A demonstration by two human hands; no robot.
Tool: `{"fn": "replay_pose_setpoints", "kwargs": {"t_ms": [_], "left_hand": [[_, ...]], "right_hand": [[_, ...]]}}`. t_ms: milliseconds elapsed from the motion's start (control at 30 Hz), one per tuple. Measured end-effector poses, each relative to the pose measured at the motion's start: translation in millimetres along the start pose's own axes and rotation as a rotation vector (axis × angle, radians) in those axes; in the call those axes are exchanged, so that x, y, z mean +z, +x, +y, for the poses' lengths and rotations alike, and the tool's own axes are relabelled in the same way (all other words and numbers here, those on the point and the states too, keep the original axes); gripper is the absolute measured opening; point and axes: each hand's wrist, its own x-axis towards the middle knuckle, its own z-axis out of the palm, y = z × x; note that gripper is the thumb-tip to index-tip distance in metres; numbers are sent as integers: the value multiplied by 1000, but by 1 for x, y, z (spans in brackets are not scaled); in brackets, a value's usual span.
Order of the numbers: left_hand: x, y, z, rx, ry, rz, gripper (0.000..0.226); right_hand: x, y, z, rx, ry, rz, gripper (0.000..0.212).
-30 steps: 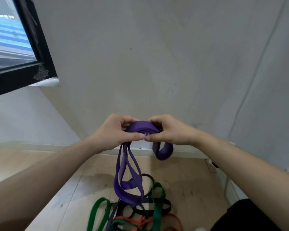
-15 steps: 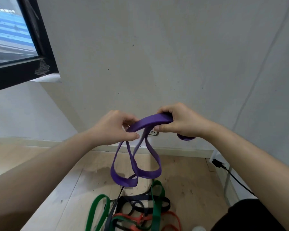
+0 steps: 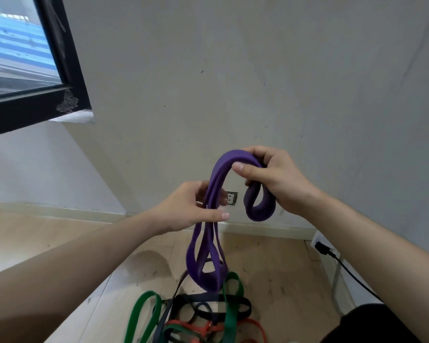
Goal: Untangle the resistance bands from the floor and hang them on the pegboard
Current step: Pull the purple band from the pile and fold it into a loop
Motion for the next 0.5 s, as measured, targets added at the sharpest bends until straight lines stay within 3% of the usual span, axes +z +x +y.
{"fn": "replay_pose_setpoints", "kwargs": {"t_ms": [100, 300, 400, 500], "left_hand": [[5, 2, 2, -17, -63, -10, 27], [-6, 5, 9, -47, -195, 73, 31], [-13, 6, 8, -33, -242, 129, 31], [-17, 5, 9, -26, -246, 144, 28]], "right_hand": [[-6, 0, -5, -37, 68, 33, 16], [-36, 3, 5, 29, 95, 79, 25], [-58, 1, 17, 126, 2, -30, 19], [-68, -3, 29, 277, -338, -265, 28]]}}
